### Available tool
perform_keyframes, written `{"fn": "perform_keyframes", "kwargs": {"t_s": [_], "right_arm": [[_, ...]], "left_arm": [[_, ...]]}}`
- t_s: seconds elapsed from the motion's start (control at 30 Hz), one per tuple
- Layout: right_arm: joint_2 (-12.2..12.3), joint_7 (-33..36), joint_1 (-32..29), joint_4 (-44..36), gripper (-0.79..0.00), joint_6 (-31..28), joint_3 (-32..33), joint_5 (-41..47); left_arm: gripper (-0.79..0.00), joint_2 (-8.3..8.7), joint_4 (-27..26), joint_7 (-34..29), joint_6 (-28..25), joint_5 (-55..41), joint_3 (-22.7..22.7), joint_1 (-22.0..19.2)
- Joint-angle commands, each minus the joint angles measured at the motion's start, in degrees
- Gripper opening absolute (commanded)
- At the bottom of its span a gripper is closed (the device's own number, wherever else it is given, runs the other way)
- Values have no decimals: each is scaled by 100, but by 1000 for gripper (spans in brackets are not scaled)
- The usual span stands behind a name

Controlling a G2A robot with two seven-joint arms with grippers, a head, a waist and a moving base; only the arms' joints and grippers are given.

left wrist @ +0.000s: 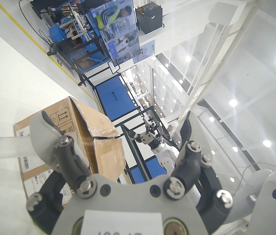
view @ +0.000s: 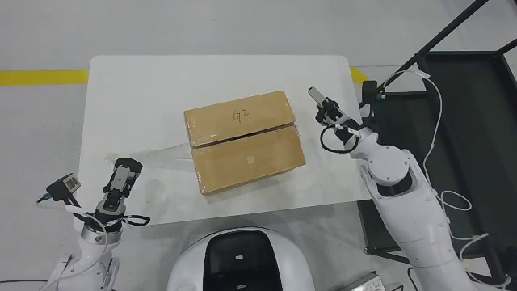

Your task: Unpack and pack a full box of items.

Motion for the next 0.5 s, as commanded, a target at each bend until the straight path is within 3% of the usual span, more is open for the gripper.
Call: {"fn": "perform_keyframes", "kwargs": {"t_s": [0.0, 0.27, 0.47], "right_arm": [[4, 415, 68, 159, 0, -260, -23, 180], [151, 3294, 471, 862, 0, -1106, 88, 692], [248, 4412, 746, 1180, 0, -1496, 188, 685]], "left_arm": [[0, 0, 0, 0, 0, 0, 0, 0], [0, 0, 0, 0, 0, 0, 0, 0], [0, 0, 0, 0, 0, 0, 0, 0]]}}
